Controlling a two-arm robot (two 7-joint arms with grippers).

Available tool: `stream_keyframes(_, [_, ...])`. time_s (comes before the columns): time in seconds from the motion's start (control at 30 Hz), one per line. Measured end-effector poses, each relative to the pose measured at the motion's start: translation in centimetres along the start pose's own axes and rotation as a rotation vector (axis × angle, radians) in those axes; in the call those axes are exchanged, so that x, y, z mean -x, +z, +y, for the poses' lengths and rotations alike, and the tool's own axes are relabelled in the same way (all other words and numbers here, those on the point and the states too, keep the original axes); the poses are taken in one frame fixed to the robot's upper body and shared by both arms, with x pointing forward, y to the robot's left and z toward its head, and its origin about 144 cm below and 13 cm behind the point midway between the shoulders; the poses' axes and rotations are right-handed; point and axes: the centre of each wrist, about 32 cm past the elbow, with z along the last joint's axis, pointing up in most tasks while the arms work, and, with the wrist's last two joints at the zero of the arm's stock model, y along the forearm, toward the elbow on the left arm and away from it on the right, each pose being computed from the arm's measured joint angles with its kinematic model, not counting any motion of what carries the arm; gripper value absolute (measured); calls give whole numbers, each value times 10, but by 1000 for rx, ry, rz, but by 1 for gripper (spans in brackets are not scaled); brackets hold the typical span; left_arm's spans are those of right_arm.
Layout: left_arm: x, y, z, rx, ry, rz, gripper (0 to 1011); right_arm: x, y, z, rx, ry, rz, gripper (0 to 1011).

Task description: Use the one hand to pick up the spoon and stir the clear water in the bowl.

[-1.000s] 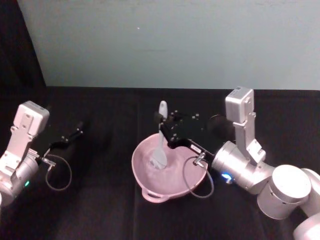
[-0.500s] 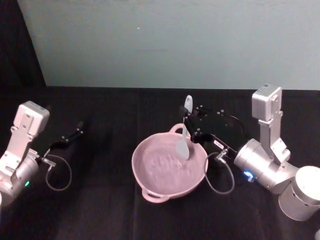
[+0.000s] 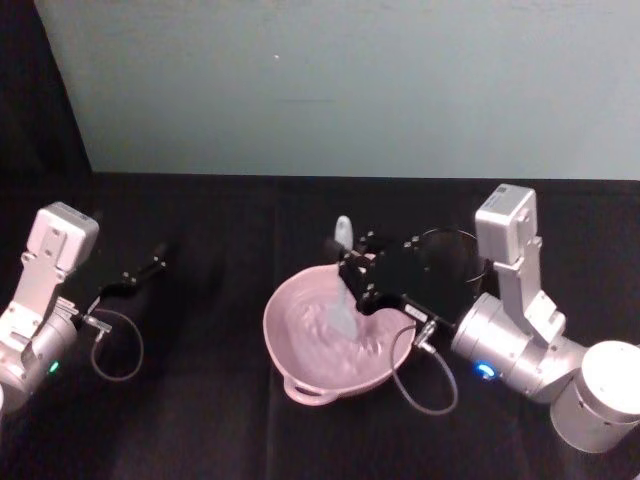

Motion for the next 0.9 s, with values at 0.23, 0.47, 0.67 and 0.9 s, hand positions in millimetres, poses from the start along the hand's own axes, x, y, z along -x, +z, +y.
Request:
stream_keyframes(0.23, [0,0,0,0,0,0,1005,19,-1,11,-16,73,30,114])
stream_keyframes(0.47, [0,0,0,0,0,0,1005,22,-6,22,-30,83,57,114])
stream_keyframes(0.67, [0,0,0,0,0,0,1005,18,-12,32,-41,67,81,114])
stream_keyframes(0.9, [0,0,0,0,0,0,1005,6,-19,34,-36,-1,97,114])
